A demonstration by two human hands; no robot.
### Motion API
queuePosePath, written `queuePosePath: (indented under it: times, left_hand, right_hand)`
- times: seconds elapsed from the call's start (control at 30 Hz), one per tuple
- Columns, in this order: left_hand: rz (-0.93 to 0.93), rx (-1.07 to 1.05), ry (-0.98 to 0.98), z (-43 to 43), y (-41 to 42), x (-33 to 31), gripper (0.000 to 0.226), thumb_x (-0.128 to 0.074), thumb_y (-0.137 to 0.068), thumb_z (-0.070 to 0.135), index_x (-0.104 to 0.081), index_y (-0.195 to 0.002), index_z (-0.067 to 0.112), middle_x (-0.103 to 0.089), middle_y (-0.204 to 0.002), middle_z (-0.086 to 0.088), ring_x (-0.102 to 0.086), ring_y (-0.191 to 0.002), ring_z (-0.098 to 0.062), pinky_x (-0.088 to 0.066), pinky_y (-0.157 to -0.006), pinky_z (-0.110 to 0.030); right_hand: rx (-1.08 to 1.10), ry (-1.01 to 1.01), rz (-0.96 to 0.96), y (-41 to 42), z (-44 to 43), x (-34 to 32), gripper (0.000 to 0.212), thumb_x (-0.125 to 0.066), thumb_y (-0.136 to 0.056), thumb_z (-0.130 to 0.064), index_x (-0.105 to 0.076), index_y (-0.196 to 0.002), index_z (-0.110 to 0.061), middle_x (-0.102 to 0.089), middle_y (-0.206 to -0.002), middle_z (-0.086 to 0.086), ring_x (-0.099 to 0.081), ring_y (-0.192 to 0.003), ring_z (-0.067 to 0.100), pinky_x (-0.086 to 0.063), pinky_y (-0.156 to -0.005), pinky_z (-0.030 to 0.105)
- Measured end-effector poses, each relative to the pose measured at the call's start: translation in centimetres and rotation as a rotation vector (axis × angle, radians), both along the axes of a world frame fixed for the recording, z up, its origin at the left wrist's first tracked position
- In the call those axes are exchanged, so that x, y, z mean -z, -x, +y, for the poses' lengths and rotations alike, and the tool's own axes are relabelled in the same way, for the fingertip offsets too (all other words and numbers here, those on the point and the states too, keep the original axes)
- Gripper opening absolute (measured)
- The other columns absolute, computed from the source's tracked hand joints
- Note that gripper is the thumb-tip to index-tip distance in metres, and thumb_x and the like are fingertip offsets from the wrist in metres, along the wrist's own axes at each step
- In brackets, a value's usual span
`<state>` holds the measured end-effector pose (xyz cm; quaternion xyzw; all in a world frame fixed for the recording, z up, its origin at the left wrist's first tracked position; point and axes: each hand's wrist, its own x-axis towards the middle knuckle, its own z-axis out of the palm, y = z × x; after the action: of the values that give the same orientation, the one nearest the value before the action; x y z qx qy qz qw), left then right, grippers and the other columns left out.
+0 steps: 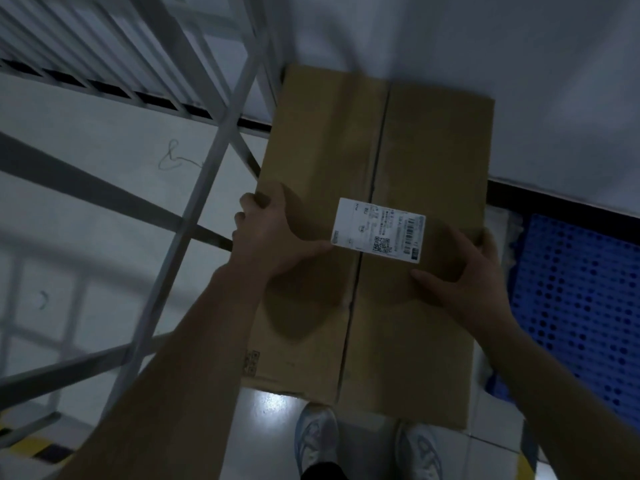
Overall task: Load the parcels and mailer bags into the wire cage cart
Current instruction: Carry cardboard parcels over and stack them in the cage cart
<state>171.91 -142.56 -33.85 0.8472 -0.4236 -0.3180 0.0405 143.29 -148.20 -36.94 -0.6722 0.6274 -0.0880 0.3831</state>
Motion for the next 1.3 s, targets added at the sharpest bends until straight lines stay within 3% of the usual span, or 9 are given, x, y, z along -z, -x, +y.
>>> queuePosePath:
  times: [0.23, 0.57, 0.7, 0.83, 0.93, 1.03, 1.1, 1.2, 1.3]
  left_hand:
    - [-0.032, 0.026, 0.063, -0.9, -0.8, 0.6, 0.123, -0.081, -0.064, 0.065, -0.017, -0.155, 0.011, -0.012, -0.155, -0.021, -0.029, -0.139, -0.043, -0.035, -0.113, -0.052]
    - [-0.083, 0.109, 0.056, -2.3, -2.2, 0.8, 0.107, -0.084, -0.069, 0.056, -0.03, -0.149, 0.011, -0.007, -0.16, -0.02, -0.024, -0.141, -0.046, -0.032, -0.114, -0.056]
    - [-0.146, 0.209, 0.082, -1.3, -1.8, 1.9, 0.082, -0.079, -0.079, 0.047, -0.044, -0.144, 0.014, -0.018, -0.161, -0.016, -0.013, -0.148, -0.045, -0.021, -0.117, -0.064]
    - [-0.207, 0.233, 0.046, 0.2, 1.3, 0.5, 0.07, -0.069, -0.091, 0.039, -0.039, -0.149, 0.014, -0.016, -0.162, -0.015, -0.013, -0.149, -0.039, -0.028, -0.114, -0.062]
    - [-0.246, 0.178, -0.009, 2.5, 3.0, -3.0, 0.079, -0.063, -0.089, 0.052, -0.031, -0.151, 0.016, -0.03, -0.157, -0.016, -0.026, -0.144, -0.041, -0.034, -0.11, -0.061]
    - [-0.32, 0.098, -0.032, 4.8, 4.3, -9.1, 0.079, -0.058, -0.083, 0.063, -0.039, -0.145, 0.019, -0.044, -0.145, -0.014, -0.039, -0.134, -0.04, -0.039, -0.105, -0.059]
    - [-0.239, 0.037, 0.005, 6.0, 5.2, -13.9, 0.074, -0.052, -0.084, 0.065, -0.039, -0.144, 0.024, -0.044, -0.143, -0.012, -0.039, -0.134, -0.038, -0.039, -0.106, -0.057]
    - [-0.046, -0.025, 0.016, 7.7, 7.0, -21.4, 0.073, -0.045, -0.096, 0.058, -0.024, -0.152, 0.018, -0.031, -0.154, -0.012, -0.032, -0.14, -0.034, -0.036, -0.11, -0.053]
    - [-0.065, 0.022, 0.037, 9.8, 8.3, -29.1, 0.073, -0.044, -0.1, 0.05, -0.017, -0.156, 0.011, -0.024, -0.158, -0.013, -0.029, -0.142, -0.032, -0.037, -0.11, -0.049]
  right_hand:
    - [0.063, 0.024, -0.007, 0.1, 0.7, -0.2, 0.102, -0.084, -0.075, -0.041, -0.025, -0.157, -0.033, -0.012, -0.165, -0.001, -0.024, -0.148, 0.021, -0.031, -0.116, 0.039]
    - [0.082, -0.024, 0.015, -1.4, 0.6, -0.6, 0.092, -0.083, -0.077, -0.039, -0.032, -0.154, -0.033, -0.006, -0.167, 0.002, -0.023, -0.149, 0.023, -0.029, -0.117, 0.041]
    - [-0.058, -0.088, 0.166, -2.5, 0.3, -0.5, 0.089, -0.072, -0.086, -0.047, -0.02, -0.157, -0.036, 0.015, -0.165, 0.007, -0.012, -0.152, 0.032, -0.025, -0.122, 0.048]
    - [-0.208, -0.224, 0.458, -3.3, -1.1, -2.2, 0.082, -0.054, -0.094, -0.059, -0.002, -0.155, -0.046, 0.024, -0.163, 0.01, 0.015, -0.149, 0.045, -0.009, -0.12, 0.063]
    - [-0.21, -0.185, 0.486, -3.3, -0.5, -6.3, 0.068, -0.051, -0.096, -0.046, -0.015, -0.154, -0.043, 0.006, -0.166, 0.001, 0.003, -0.151, 0.04, -0.019, -0.118, 0.061]
    - [-0.171, -0.124, 0.469, -2.8, 2.1, -12.7, 0.063, -0.053, -0.095, -0.037, -0.031, -0.154, -0.03, -0.011, -0.163, -0.001, -0.014, -0.147, 0.031, -0.03, -0.115, 0.054]
    - [-0.176, -0.1, 0.434, -2.2, 4.0, -17.6, 0.068, -0.054, -0.094, -0.038, -0.025, -0.155, -0.032, -0.007, -0.164, -0.002, -0.01, -0.15, 0.029, -0.027, -0.117, 0.052]
    - [-0.236, -0.121, 0.366, -1.0, 6.5, -24.7, 0.082, -0.053, -0.093, -0.048, -0.004, -0.158, -0.039, 0.011, -0.167, -0.005, 0.011, -0.153, 0.03, -0.015, -0.122, 0.053]
    - [-0.266, -0.088, 0.325, 0.3, 7.1, -31.5, 0.086, -0.052, -0.093, -0.055, 0.001, -0.159, -0.035, 0.013, -0.167, -0.004, 0.014, -0.153, 0.03, -0.015, -0.122, 0.055]
